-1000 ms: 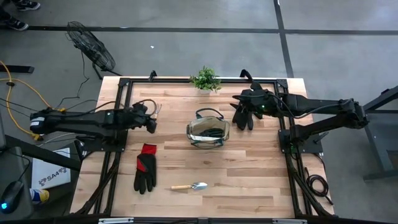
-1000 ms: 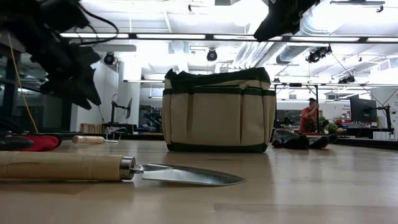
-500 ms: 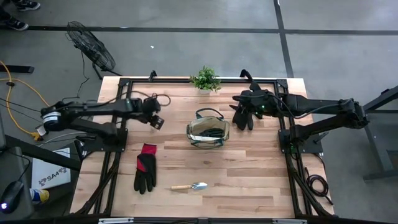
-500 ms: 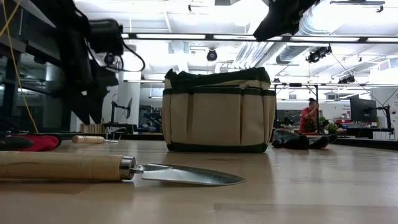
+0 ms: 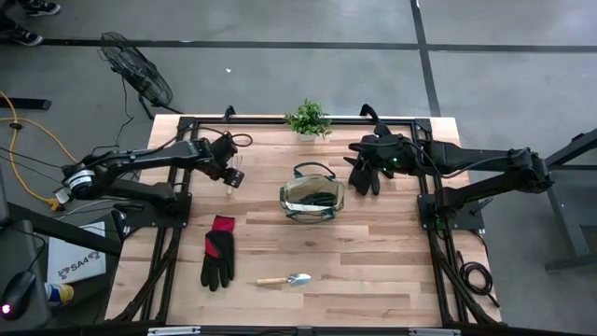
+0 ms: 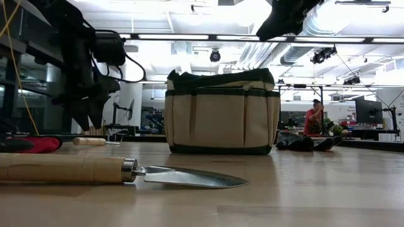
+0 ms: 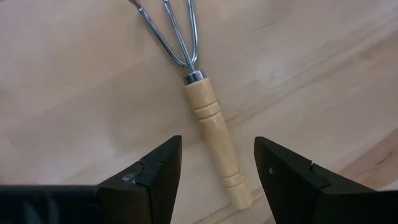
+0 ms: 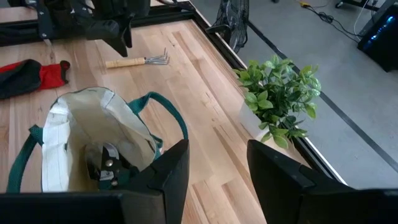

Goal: Pick & Place Garden tools in Gardening bag
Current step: Put the brown hand rake into the gardening bag

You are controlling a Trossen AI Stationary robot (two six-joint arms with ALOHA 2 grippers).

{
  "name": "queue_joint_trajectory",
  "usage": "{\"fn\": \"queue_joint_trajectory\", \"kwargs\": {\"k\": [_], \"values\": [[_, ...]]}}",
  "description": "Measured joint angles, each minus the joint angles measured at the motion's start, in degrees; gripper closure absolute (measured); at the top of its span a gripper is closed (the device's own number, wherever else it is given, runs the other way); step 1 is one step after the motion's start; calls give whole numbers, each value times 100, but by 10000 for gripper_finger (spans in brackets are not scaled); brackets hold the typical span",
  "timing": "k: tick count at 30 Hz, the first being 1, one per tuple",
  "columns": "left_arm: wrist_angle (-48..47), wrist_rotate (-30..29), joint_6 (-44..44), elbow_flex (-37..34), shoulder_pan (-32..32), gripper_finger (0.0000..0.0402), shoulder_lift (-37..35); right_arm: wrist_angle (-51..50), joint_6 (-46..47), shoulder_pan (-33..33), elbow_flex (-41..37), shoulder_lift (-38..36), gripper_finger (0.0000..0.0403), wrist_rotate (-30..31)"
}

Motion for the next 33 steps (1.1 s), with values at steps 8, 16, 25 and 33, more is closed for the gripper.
{"fn": "queue_joint_trajectory", "kwargs": {"k": [8, 16, 25, 33], "values": [[345, -27, 48, 0, -9, 203, 624, 1, 0, 0, 0, 0, 249, -2], [392, -225, 94, 0, -9, 203, 1008, 1, 0, 0, 0, 0, 249, -2], [463, -282, 101, 9, -11, 203, 1209, 1, 0, 0, 0, 0, 249, -2], [485, -325, 91, 7, -13, 203, 1213, 1, 0, 0, 0, 0, 249, -2]]}}
